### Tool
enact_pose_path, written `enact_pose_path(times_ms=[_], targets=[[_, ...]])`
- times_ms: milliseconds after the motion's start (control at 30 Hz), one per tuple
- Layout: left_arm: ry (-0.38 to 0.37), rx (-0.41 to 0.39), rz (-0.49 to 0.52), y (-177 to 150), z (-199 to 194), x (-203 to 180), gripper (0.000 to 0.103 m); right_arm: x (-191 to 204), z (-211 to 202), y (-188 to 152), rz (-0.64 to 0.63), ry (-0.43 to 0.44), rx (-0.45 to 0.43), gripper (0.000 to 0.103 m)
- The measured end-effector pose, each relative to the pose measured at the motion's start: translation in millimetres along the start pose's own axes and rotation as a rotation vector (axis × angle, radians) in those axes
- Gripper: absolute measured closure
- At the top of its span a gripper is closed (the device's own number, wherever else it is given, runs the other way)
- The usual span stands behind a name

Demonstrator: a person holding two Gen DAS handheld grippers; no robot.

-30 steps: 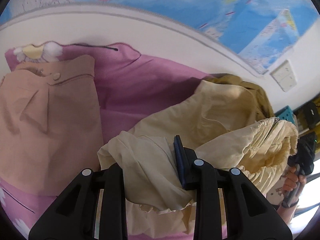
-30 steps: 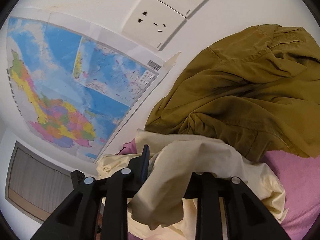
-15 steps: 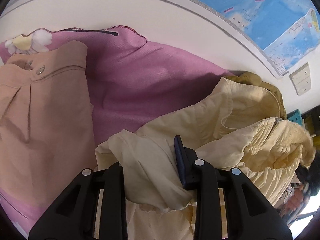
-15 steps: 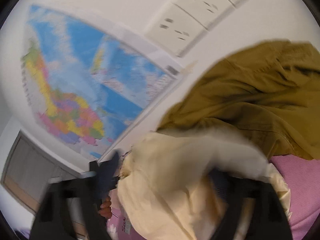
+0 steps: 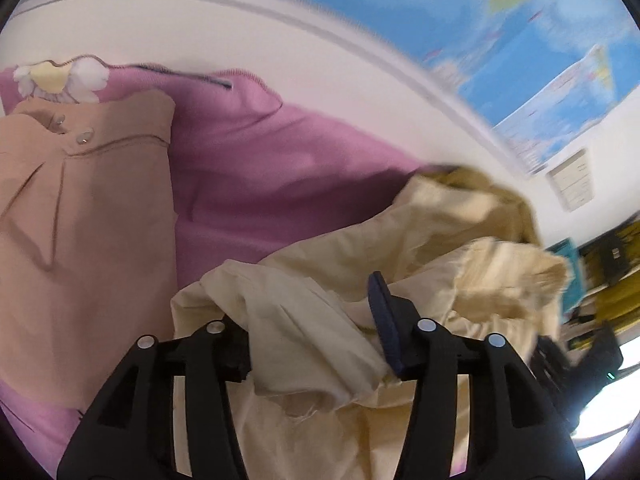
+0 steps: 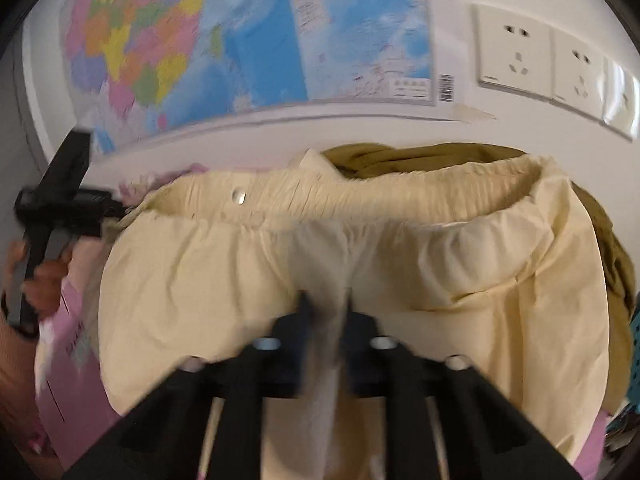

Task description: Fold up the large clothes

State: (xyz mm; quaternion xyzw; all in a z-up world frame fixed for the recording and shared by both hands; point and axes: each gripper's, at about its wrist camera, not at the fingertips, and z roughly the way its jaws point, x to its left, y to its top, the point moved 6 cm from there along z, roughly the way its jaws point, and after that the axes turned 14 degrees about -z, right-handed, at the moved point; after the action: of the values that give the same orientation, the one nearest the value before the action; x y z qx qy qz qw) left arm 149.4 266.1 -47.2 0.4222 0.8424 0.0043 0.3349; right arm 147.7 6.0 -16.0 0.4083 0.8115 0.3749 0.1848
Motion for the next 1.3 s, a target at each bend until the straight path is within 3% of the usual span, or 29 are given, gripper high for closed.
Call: enact_pose_path(times_ms=[133,300,367,533,567,600,633,667,733,867,1033,1133,1200,1300], targets=[[-0.116,-0.106,0.012,-5.2,-42.4,-9.5,0.039,-5.7,-13.7,11.9,0.008,-0.015,-0.052,0.099],[-0.126,-0.278,0.063,-8.2,-85.1,-25.3,0.024,-12.2,-24.0,28.0,0.023,-0.02,-0.098,0.1],[-0.094,-0.278,0.14,-19.2,-81.6,-39.0,0.024,-14.4,-26.8,30.5,0.026,-0.028,-0.112,0.1],[0.014,-0.122,0.38,-64.8,-24.3,-70.1,0.024,-13.7,-24.1,53.2,0.015,-0.035,-0.135,0.1],[0.049,-0.09,0.4,-72.2,-7.6,-72.2,0.026,-13.0,-22.5,58.0,0.001,-0.047,-0.136,0.1],[0.072,-0.063,0.405,-75.3,5.0,-72.8,0.035,-12.5,-19.6,61.0,-0.014,-0.058,-0.132,0.1],[0.086,-0.033,0.402,-77.0,16.4,-71.6,0.051,-12.8,-14.3,63.4,-0.026,-0.067,-0.12,0.1],[0.093,-0.003,0.383,-75.4,29.6,-69.6,0.057,-15.3,-4.5,64.5,-0.02,-0.067,-0.098,0.1],[0.123,-0.008,0.343,-62.7,46.3,-64.9,0.072,-19.6,12.0,62.8,-0.019,-0.07,-0.061,0.1],[0.133,-0.011,0.262,-41.2,63.4,-54.5,0.079,-34.2,48.4,53.7,-0.014,-0.085,-0.004,0.099],[0.193,-0.029,0.247,-38.6,85.6,-44.8,0.072,-38.5,83.0,37.0,-0.005,-0.082,0.086,0.098],[0.201,-0.038,0.257,-41.2,91.4,-41.1,0.069,-37.1,71.3,37.1,0.019,-0.034,0.077,0.083],[0.191,-0.045,0.252,-40.0,90.6,-39.1,0.067,-35.4,47.4,35.0,0.035,0.003,0.04,0.054],[0.165,-0.044,0.248,-36.6,91.3,-34.0,0.066,-30.8,3.9,26.0,-0.03,-0.022,-0.045,0.053]])
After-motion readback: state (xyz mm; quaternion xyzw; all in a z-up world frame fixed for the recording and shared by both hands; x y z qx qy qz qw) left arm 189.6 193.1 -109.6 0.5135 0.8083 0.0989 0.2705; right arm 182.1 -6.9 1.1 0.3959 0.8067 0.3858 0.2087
